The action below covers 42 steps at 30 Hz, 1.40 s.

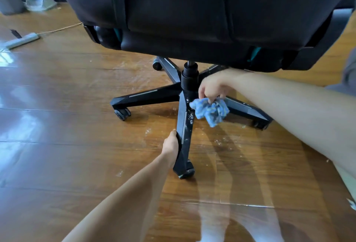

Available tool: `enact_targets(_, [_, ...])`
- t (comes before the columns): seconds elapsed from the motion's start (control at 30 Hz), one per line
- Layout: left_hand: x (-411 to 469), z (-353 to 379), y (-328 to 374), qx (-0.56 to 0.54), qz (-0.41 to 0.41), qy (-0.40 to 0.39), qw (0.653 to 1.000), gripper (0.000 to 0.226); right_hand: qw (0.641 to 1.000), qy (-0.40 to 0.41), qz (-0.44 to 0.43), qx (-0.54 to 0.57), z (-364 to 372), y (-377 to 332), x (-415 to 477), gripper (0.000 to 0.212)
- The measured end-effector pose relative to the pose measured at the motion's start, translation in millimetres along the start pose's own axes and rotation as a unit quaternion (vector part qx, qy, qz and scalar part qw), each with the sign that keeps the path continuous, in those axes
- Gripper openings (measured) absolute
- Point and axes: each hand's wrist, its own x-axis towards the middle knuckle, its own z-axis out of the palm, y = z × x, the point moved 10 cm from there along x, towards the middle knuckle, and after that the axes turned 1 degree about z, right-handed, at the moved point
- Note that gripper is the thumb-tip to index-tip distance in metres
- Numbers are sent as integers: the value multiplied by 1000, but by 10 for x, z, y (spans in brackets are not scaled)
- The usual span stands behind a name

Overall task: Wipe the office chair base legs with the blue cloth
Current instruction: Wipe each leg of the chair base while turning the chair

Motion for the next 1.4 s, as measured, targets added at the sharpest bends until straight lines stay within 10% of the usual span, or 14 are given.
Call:
enact_targets(0.23, [26, 36, 6, -6, 11, -1, 1000, 62, 893, 411, -54, 175, -579, -43, -51, 34])
enact_targets(0.6, [433, 65, 301, -25, 76, -14, 997, 40, 898, 417, -127, 58, 911, -634, 122, 44])
enact_targets(1.4, [514, 194, 191, -9, 66, -12, 998, 42, 896, 437, -62, 50, 163, -139, 302, 36])
